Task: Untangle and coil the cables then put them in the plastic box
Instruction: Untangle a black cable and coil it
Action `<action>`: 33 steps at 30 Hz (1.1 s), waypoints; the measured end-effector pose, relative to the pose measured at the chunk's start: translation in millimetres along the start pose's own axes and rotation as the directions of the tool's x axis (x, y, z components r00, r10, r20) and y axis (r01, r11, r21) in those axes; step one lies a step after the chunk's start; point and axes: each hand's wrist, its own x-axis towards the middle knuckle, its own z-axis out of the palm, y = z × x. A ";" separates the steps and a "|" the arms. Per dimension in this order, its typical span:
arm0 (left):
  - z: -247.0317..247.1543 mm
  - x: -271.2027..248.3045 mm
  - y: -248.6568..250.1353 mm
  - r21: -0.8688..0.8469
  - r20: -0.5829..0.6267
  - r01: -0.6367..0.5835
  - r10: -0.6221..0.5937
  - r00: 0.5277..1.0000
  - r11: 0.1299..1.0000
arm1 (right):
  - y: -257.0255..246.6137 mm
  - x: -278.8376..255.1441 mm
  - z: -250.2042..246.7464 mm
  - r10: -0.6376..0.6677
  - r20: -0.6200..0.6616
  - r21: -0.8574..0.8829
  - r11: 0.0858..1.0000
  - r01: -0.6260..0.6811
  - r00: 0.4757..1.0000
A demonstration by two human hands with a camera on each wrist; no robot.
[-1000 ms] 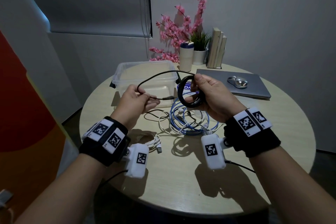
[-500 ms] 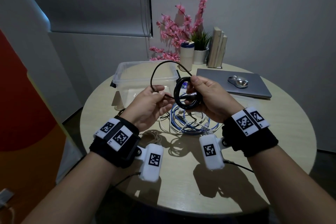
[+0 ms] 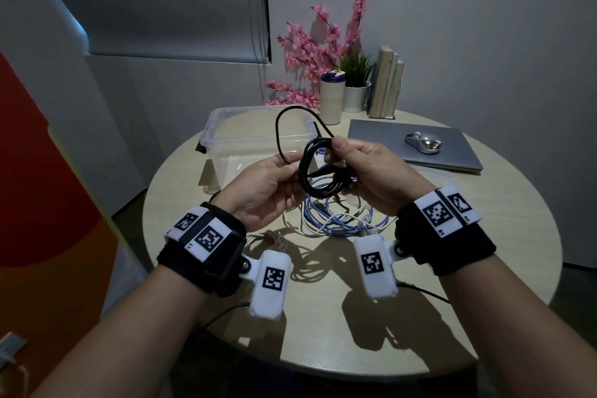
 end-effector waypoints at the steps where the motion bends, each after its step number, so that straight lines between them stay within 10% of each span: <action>1: 0.9 0.7 -0.1 -0.002 -0.019 -0.017 0.017 1.000 1.000 | 1.0 -0.4 0.3 0.000 0.004 -0.020 1.000 0.000 1.000; 18: 2.6 -1.6 -7.9 0.358 0.167 -0.067 0.006 0.986 0.931 | 7.8 3.2 2.9 -0.020 -0.075 0.070 0.997 0.026 0.997; 25: 0.0 2.8 -16.2 0.342 0.046 -0.062 0.049 0.998 0.938 | 5.2 6.2 0.4 -0.071 -0.201 0.173 0.979 0.107 0.977; 30: -9.0 2.0 -20.6 0.772 0.137 -0.039 -0.105 0.985 0.635 | -4.0 8.1 -7.0 -0.101 -0.253 0.224 0.961 0.160 0.962; 33: -7.2 0.7 -19.2 0.782 0.162 -0.066 -0.100 0.982 0.620 | -5.5 9.0 -8.3 -0.102 -0.241 0.212 0.965 0.155 0.965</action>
